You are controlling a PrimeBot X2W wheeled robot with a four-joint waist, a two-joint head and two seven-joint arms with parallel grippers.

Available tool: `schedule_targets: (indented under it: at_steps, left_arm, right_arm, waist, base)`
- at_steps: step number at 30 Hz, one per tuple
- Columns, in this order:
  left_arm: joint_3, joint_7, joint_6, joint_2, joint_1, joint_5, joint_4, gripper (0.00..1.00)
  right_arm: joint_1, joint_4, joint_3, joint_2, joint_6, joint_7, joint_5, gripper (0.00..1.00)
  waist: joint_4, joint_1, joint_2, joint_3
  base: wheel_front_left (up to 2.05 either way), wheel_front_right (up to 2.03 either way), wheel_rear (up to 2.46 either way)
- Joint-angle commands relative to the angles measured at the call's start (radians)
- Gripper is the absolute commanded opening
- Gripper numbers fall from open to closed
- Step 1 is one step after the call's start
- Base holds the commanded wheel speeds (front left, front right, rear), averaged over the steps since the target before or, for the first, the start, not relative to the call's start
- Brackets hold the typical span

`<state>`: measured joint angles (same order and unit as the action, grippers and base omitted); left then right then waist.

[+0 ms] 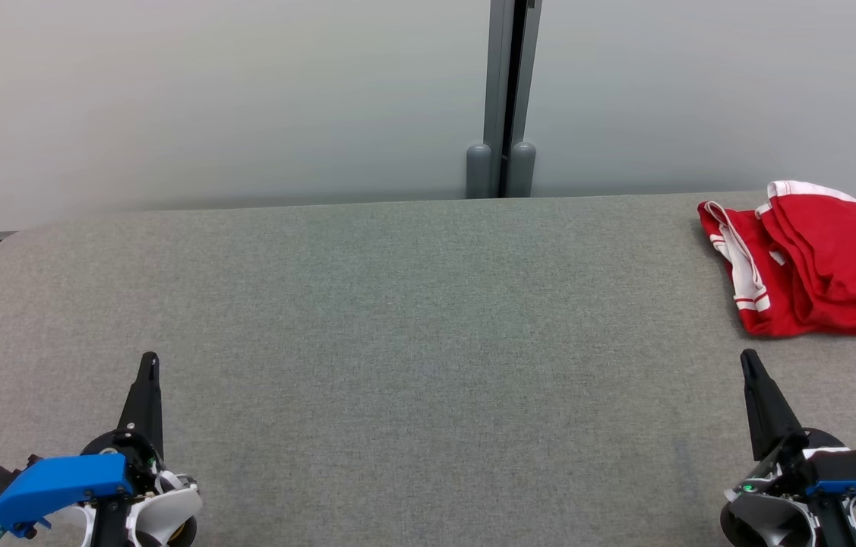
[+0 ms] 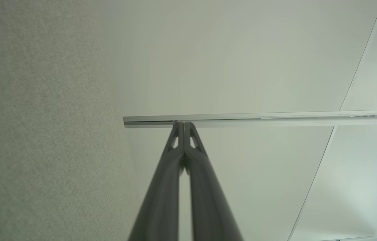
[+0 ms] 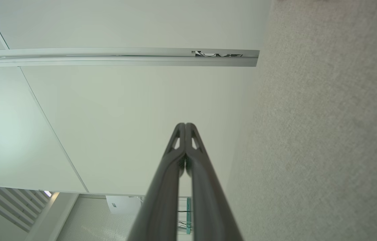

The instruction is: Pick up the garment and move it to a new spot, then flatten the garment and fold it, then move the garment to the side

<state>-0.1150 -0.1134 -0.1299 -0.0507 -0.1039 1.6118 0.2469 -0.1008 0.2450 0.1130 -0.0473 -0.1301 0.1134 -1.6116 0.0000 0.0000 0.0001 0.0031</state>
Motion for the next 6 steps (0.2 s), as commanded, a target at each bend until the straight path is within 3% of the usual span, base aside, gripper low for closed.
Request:
schedule_targets:
  at_steps: [1,6]
  left_arm:
    - [-0.002,-0.004,-0.004,0.002,-0.009,0.002,-0.004,0.0]
    - [-0.002,-0.004,-0.004,0.002,-0.009,0.002,-0.004,0.0]
  right_arm:
    - [-0.015,0.001,0.002,-0.005,-0.001,0.003,-0.003,0.0]
    - [-0.015,0.001,0.002,-0.005,-0.001,0.003,-0.003,0.0]
  waist:
    - [0.0,0.0,-0.0001,0.0]
    - [0.0,0.0,-0.0001,0.0]
  base:
    - [0.0,0.0,0.0]
    - [0.0,0.0,0.0]
